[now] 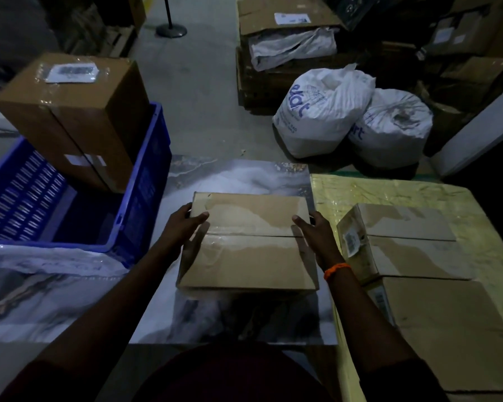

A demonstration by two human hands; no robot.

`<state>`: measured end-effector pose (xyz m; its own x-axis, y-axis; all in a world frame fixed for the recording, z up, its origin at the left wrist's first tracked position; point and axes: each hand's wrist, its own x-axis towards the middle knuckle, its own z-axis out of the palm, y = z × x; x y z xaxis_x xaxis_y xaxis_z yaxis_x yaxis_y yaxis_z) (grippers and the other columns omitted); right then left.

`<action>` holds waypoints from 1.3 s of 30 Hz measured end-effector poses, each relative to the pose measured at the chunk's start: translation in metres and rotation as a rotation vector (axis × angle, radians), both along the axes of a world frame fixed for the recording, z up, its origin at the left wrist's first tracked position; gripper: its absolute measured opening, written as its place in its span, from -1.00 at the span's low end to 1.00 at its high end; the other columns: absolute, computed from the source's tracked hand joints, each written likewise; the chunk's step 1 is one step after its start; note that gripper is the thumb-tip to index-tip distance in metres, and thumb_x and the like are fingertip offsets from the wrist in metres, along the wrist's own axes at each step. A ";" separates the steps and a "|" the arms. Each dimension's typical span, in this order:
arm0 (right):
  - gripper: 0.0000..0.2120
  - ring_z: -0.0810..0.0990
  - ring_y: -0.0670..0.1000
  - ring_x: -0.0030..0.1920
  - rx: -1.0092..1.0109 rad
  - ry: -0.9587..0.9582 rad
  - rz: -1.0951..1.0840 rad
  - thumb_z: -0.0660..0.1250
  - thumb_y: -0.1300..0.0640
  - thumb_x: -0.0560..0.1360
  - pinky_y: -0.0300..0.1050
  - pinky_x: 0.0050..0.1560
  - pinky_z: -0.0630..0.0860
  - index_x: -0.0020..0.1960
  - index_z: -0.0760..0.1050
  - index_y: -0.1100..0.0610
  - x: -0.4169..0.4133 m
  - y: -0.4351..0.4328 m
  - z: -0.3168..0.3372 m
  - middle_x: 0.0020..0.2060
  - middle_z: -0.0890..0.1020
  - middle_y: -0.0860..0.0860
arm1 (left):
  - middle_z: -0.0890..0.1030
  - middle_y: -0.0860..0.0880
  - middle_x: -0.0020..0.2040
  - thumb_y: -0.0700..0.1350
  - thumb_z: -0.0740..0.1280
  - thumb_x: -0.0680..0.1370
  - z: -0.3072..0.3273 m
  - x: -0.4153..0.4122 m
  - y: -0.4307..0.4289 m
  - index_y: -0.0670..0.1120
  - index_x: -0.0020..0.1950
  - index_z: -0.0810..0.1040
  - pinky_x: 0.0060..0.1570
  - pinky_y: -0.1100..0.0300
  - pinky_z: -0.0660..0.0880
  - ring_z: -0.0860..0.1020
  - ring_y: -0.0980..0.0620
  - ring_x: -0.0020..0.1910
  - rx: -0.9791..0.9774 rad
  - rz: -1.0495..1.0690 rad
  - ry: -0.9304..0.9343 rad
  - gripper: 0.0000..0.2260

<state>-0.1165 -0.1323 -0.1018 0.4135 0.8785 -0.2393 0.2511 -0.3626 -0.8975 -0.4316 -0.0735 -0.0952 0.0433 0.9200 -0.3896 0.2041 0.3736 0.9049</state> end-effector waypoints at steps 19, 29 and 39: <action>-0.68 0.66 -0.04 0.06 0.333 0.104 -0.415 0.48 -0.07 0.55 -0.08 0.08 0.60 0.15 0.60 0.14 0.004 -0.021 0.042 0.05 0.69 0.04 | 0.66 0.12 0.13 0.27 0.36 0.56 0.047 0.013 -0.028 0.12 0.11 0.59 0.22 -0.16 0.58 0.62 0.12 0.16 0.297 0.234 -0.076 -0.72; -0.85 0.64 0.10 0.20 0.334 0.125 -0.492 0.43 -0.05 0.59 0.17 0.21 0.60 0.15 0.61 -0.12 -0.002 -0.090 0.012 0.06 0.68 -0.10 | 0.63 0.05 0.19 0.26 0.50 0.46 0.021 0.005 -0.089 0.11 0.33 0.57 0.13 -0.11 0.62 0.62 0.09 0.16 0.277 0.119 0.004 -0.51; -0.56 0.50 0.06 0.34 0.273 -0.338 -0.363 0.32 -0.08 0.60 0.22 0.32 0.52 0.40 0.51 0.11 -0.006 -0.101 0.005 0.32 0.52 0.08 | 0.41 0.00 0.43 0.03 0.42 0.60 0.018 0.017 -0.092 -0.08 0.52 0.37 0.29 0.28 0.43 0.44 0.12 0.36 0.565 -0.046 0.215 -0.47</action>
<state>-0.1226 -0.2338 -0.0969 0.7148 0.6771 0.1750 0.4431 -0.2449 -0.8624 -0.4146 -0.1656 -0.0775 0.0621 0.9861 0.1541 0.4092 -0.1660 0.8972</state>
